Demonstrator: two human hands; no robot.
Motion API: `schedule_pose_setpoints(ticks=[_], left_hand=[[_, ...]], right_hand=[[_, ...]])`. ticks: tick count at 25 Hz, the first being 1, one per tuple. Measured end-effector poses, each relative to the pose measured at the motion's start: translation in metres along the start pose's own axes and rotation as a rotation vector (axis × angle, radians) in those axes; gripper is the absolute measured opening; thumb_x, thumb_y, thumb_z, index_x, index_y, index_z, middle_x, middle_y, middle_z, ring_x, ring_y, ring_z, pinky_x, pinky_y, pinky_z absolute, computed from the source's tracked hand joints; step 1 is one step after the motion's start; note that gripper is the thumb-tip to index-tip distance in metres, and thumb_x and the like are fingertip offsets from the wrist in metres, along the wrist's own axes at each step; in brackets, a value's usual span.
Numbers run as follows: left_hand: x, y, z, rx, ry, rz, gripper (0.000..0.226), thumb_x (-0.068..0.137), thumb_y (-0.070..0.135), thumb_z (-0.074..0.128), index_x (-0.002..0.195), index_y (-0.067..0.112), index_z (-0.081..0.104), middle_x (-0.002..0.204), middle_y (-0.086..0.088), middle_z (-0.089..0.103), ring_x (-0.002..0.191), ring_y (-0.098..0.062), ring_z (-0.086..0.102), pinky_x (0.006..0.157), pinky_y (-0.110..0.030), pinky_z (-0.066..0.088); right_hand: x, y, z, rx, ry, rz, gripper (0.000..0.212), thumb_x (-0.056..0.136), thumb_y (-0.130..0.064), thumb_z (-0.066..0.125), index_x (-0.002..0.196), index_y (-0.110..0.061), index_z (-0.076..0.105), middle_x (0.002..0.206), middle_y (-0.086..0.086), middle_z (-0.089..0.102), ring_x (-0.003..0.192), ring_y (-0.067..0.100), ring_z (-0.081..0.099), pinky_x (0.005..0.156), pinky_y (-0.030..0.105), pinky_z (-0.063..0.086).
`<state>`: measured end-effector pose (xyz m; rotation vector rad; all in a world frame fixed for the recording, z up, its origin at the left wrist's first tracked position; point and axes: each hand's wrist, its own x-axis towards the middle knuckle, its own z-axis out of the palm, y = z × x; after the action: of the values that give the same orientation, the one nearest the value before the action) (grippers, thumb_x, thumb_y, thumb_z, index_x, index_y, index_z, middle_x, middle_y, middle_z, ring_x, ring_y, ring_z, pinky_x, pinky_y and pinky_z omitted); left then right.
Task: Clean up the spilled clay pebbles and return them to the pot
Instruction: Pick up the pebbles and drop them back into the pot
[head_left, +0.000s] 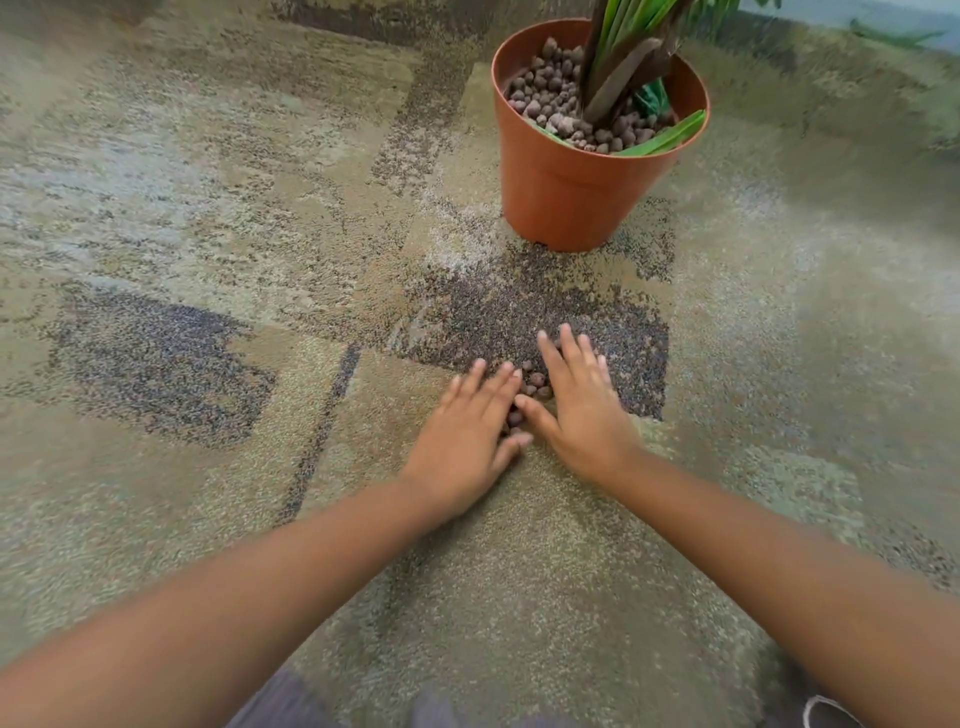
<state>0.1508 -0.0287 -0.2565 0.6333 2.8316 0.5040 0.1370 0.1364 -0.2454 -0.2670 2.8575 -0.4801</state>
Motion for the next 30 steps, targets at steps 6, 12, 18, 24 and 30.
schedule_pose_setpoints(ticks=[6,12,18,24,30], left_hand=[[-0.012,0.007,-0.005,-0.138,0.093,0.078,0.055,0.09,0.035,0.046,0.139,0.019,0.028,0.148,0.001,0.027,0.137,-0.012,0.013,0.109,-0.026,0.003],[-0.021,0.007,-0.005,-0.203,0.184,0.109,0.034,0.09,0.014,0.05,0.123,0.018,0.054,0.133,0.0,0.051,0.122,-0.015,0.046,0.1,-0.023,0.029],[-0.018,0.011,-0.018,-0.236,0.245,0.118,0.031,0.084,0.001,0.054,0.112,0.011,0.063,0.113,-0.004,0.065,0.105,-0.021,0.057,0.089,-0.028,0.043],[-0.009,0.025,-0.024,-0.703,0.291,-0.309,0.036,0.088,0.004,0.048,0.112,0.028,0.06,0.085,0.023,0.057,0.073,0.01,0.053,0.063,-0.002,0.038],[0.031,0.04,-0.08,-1.089,0.421,-0.595,0.033,0.085,0.004,0.053,0.113,0.022,0.059,0.102,0.009,0.063,0.082,-0.003,0.06,0.069,-0.017,0.054]], right_hand=[[-0.005,0.001,-0.011,-0.027,0.083,-0.206,0.046,0.094,-0.03,0.047,0.136,-0.01,0.043,0.141,0.005,0.043,0.134,0.022,0.03,0.109,0.04,0.034],[-0.007,0.011,-0.024,0.06,0.167,-0.138,0.027,0.092,-0.01,0.053,0.115,-0.015,0.065,0.128,-0.001,0.058,0.115,0.018,0.051,0.092,0.03,0.048],[0.0,0.004,-0.044,0.499,0.314,0.224,0.022,0.085,-0.008,0.064,0.104,-0.016,0.071,0.11,0.0,0.069,0.07,0.001,0.059,0.062,0.002,0.045],[0.009,-0.003,-0.071,1.478,0.241,0.66,0.029,0.085,0.003,0.059,0.112,-0.004,0.063,0.098,0.007,0.067,0.085,0.013,0.065,0.071,0.022,0.057],[0.018,-0.018,-0.101,1.766,0.199,0.652,0.033,0.084,0.003,0.057,0.116,-0.007,0.059,0.102,0.01,0.064,0.09,0.016,0.064,0.069,0.022,0.059]])
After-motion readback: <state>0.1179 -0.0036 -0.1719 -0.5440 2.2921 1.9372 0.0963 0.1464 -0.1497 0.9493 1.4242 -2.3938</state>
